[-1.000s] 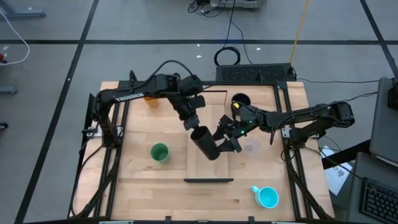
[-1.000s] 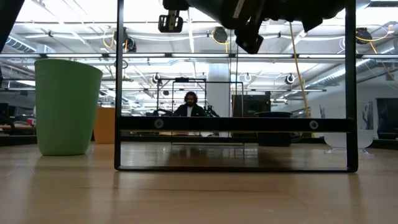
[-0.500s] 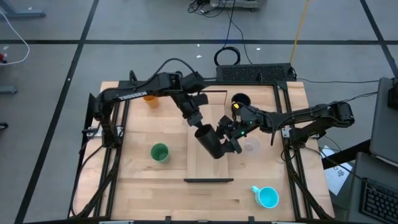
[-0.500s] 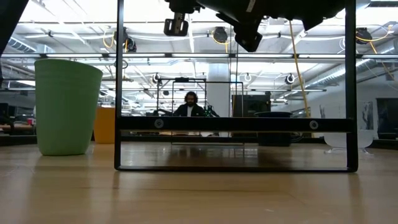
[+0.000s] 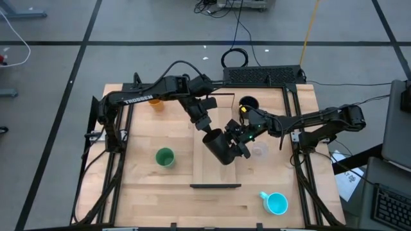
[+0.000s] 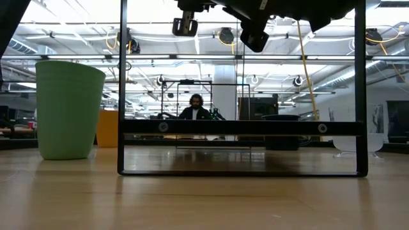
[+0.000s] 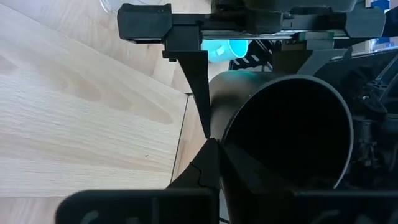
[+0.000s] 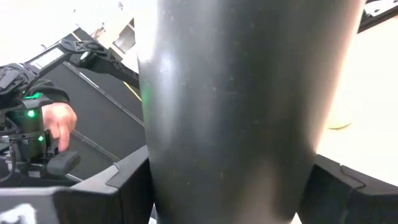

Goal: Stack small to large cups/mugs on shelf
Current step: Put the black cup on the shelf

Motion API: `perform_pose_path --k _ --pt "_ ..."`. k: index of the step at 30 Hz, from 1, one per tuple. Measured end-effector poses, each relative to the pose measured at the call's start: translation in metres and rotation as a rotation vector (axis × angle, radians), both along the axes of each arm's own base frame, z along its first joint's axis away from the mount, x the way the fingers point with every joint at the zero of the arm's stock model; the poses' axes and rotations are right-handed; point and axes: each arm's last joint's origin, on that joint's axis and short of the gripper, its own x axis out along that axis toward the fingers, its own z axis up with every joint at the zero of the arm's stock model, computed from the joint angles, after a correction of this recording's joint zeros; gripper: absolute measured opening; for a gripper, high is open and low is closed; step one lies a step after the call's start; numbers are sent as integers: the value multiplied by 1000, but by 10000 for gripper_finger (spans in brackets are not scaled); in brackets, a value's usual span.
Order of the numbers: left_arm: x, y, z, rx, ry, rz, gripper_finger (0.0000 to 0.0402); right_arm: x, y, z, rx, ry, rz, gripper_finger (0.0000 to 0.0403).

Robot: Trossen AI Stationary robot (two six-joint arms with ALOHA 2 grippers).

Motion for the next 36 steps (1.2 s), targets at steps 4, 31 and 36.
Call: perform_pose_path --k 4,31,36 --pt "0 2 0 15 9 23 20 0 0 -1 -3 4 -3 286" --pt "-77 19 82 158 -190 290 82 -1 -8 -11 -143 59 -99 284" --pt "-112 10 109 260 -259 402 82 0 -17 -9 -217 16 -203 284"
